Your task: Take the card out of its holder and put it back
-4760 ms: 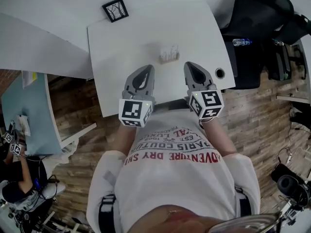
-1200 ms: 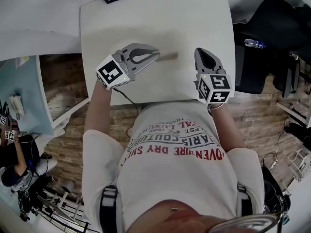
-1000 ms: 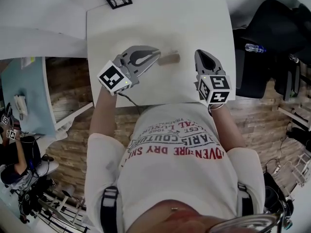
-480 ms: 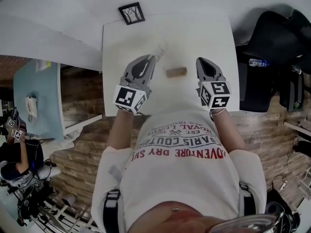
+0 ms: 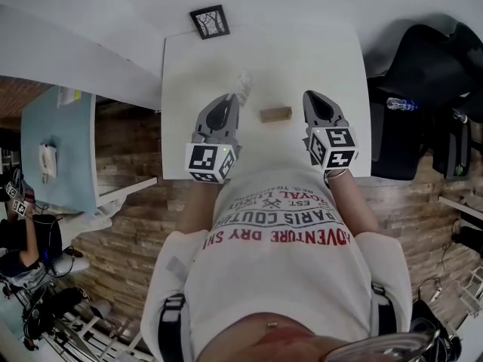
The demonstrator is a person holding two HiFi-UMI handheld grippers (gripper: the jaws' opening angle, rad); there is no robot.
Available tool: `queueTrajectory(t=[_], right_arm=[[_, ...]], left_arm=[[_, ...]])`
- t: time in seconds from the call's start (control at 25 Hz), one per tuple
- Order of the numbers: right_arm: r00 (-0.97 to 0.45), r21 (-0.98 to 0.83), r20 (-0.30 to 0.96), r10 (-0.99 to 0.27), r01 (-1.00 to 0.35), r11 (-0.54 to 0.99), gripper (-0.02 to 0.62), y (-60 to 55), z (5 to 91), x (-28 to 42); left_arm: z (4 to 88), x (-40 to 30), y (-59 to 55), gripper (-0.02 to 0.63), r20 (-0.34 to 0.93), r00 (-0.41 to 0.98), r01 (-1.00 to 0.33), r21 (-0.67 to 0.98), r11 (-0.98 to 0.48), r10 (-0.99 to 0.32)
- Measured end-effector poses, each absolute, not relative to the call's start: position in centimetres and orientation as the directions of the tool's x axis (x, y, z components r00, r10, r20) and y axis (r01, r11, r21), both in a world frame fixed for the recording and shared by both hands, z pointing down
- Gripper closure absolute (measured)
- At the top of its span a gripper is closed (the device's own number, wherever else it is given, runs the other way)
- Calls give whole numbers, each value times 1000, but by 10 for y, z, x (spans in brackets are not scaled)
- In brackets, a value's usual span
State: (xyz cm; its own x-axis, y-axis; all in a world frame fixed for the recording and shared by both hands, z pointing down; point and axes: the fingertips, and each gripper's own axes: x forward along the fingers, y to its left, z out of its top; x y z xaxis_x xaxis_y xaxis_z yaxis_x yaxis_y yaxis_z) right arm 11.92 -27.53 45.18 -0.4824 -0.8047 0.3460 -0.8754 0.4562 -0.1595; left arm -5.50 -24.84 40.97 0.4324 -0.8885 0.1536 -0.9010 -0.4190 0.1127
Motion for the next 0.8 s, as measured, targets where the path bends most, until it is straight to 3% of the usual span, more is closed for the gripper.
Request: queueTrajectory(t=[0.8], right_arm=[[-498, -164, 366, -786, -866, 472, 569, -269, 459, 115]], left_arm=[[414, -54, -249, 569, 174, 410, -912, 94, -399, -895]])
